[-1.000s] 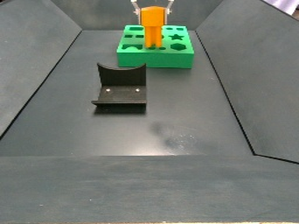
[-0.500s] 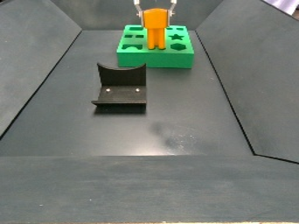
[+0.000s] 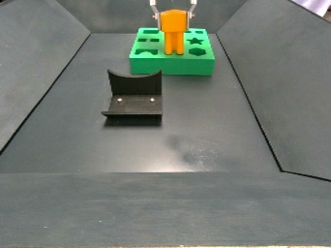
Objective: Pick up the 3 prong object. Move up. Move to above the board. Insert the 3 prong object.
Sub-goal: Insert the 3 prong object.
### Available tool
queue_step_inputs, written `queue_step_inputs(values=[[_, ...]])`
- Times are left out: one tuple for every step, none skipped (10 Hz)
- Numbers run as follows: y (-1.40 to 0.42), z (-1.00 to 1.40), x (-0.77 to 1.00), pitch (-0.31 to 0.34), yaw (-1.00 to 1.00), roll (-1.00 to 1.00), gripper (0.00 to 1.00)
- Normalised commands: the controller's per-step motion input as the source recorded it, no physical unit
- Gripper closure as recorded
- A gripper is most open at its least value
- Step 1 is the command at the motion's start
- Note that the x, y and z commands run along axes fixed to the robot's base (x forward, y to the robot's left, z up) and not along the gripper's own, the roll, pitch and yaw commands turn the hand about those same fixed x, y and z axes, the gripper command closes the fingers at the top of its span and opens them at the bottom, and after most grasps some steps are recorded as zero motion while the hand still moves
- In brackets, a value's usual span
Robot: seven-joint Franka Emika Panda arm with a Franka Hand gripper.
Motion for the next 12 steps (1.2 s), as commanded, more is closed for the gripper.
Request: queue_step_inputs(values=[[0.00,-0.49,0.00,-0.191,0.00,0.00,1.00],[0.00,-0.54,0.00,-0.167,0.00,-0.05,1.00],[0.02,-0.53,0.00,-0.143,0.00,-0.04,1.00],[0.05,-0.68,0.00,-0.146,0.00,0.00,1.00],[0.07,-0.81,-0.03,-0.211,0.00,0.00,1.00],[0.06,-0.80,0.00,-0.191,0.00,0.00,1.00],[0.06,-0.72,0.00,-0.163,0.00,0.00,1.00],[0.03,-0.66,0.00,-0.144,0.00,0.00,1.00],[0.00,-0.64,0.00,-0.131,0.00,0.00,1.00],[0.00,-0.59,0.00,-0.124,0.00,0.00,1.00],[0.00,-0.15,0.00,-0.104,0.00,-0.06,1.00],[0.00,0.00,0.00,0.000,0.00,0.00,1.00]])
